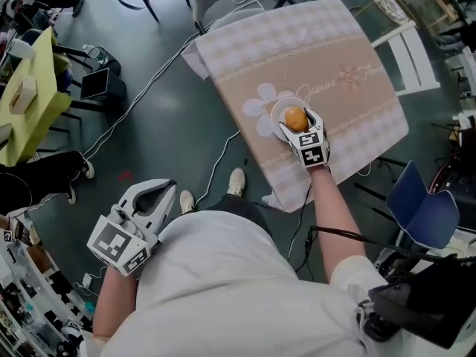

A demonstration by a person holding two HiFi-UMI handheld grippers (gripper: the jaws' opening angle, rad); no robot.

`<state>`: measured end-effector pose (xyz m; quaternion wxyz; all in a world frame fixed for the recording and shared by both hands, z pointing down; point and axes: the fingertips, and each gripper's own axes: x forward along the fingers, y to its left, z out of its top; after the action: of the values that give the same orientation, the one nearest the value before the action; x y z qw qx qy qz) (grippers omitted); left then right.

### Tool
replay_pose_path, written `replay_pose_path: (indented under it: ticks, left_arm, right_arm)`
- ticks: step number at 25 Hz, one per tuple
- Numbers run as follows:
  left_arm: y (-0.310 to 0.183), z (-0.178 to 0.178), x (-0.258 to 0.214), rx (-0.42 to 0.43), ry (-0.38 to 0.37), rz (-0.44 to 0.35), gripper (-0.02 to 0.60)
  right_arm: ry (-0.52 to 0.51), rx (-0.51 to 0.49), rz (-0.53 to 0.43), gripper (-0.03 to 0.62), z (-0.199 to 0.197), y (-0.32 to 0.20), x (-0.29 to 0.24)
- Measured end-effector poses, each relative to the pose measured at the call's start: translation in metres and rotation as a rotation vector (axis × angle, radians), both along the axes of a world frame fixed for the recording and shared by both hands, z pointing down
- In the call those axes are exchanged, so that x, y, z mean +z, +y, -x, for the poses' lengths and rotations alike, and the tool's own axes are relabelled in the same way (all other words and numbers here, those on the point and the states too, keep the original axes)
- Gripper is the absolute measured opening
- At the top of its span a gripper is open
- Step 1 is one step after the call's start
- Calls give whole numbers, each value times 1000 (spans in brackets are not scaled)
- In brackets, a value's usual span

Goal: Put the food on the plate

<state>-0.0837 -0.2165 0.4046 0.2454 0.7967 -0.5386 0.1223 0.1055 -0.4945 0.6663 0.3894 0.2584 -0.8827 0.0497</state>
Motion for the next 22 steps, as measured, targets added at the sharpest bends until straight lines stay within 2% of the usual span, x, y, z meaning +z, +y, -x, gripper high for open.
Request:
replay_pose_path:
  ticks: [8, 13, 17, 22]
  left_arm:
    - [18, 12, 1, 21, 14, -25, 9]
    - [34, 21, 0, 79, 30, -47, 9]
    - [45, 34, -4, 135, 43, -70, 9]
    - [69, 43, -10, 225, 57, -92, 9]
  right_arm:
    - [-8, 74, -68, 379, -9, 3, -25]
    - [-16, 148, -133, 379, -18, 16, -56]
    - [-29, 222, -164, 377, -22, 42, -82]
    - [-42, 272, -176, 374, -14, 104, -115]
